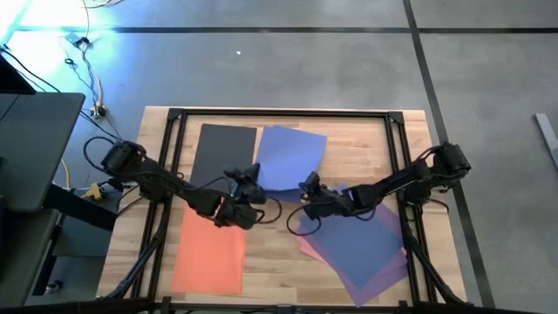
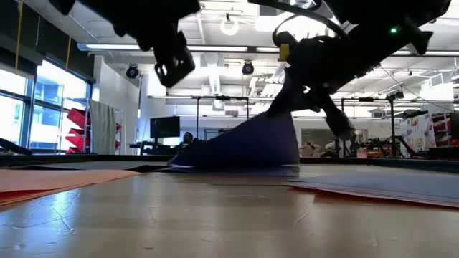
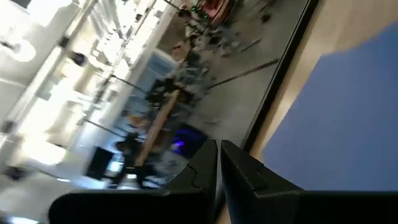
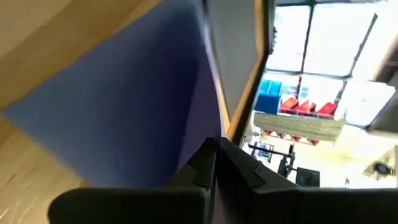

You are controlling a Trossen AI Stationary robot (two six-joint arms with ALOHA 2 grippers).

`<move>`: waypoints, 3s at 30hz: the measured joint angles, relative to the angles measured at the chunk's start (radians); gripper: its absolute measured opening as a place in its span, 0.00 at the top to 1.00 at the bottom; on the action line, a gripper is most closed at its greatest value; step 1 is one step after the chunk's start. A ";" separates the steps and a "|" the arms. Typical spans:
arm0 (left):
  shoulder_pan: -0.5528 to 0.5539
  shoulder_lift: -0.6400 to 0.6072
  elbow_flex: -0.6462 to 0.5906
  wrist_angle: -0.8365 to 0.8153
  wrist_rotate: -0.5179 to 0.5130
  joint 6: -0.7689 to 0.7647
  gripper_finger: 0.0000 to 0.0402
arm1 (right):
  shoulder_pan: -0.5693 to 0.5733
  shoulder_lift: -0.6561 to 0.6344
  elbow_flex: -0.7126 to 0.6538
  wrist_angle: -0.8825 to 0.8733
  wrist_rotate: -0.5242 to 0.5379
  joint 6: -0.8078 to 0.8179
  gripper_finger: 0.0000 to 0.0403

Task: Organize paper
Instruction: Stack the bottom blue paper on top of the top blue paper

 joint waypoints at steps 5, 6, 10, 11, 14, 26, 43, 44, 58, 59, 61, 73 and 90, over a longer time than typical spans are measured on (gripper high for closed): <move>0.045 -0.120 0.000 -0.245 0.271 -0.313 1.00 | -0.020 0.080 0.000 0.091 -0.023 -0.074 1.00; 0.056 -0.140 0.000 -0.313 0.337 -0.378 1.00 | -0.023 0.093 0.000 0.093 -0.032 -0.061 1.00; 0.103 -0.170 0.000 -0.526 0.480 -0.574 1.00 | -0.028 0.126 0.000 0.072 -0.041 -0.005 1.00; 0.109 -0.168 0.000 -0.564 0.482 -0.605 1.00 | -0.028 0.128 0.000 0.070 -0.038 0.000 1.00; 0.127 -0.145 0.000 -0.619 0.483 -0.644 1.00 | -0.021 0.129 0.000 0.065 -0.022 -0.001 1.00; 0.134 -0.083 0.000 -0.619 0.488 -0.634 1.00 | 0.021 0.129 0.001 -0.039 -0.006 0.096 1.00; 0.133 -0.083 0.000 -0.606 0.488 -0.634 1.00 | 0.025 0.129 0.001 0.010 -0.128 0.096 1.00; 0.133 -0.083 0.000 -0.606 0.488 -0.634 1.00 | 0.023 0.129 0.001 0.009 -0.132 0.096 1.00; 0.133 -0.083 0.000 -0.606 0.488 -0.635 1.00 | -0.036 0.133 0.001 0.009 -0.173 0.088 1.00; 0.133 -0.083 0.000 -0.606 0.488 -0.635 1.00 | -0.046 0.134 0.001 0.009 -0.172 0.123 1.00; 0.133 -0.083 0.000 -0.606 0.488 -0.634 1.00 | -0.059 0.134 0.001 0.003 -0.172 0.173 1.00; 0.133 -0.083 0.000 -0.607 0.488 -0.634 1.00 | -0.023 0.134 0.001 -0.098 -0.146 0.238 0.95; 0.133 -0.083 0.000 -0.606 0.488 -0.634 1.00 | 0.028 0.134 0.075 -0.266 -0.090 0.627 1.00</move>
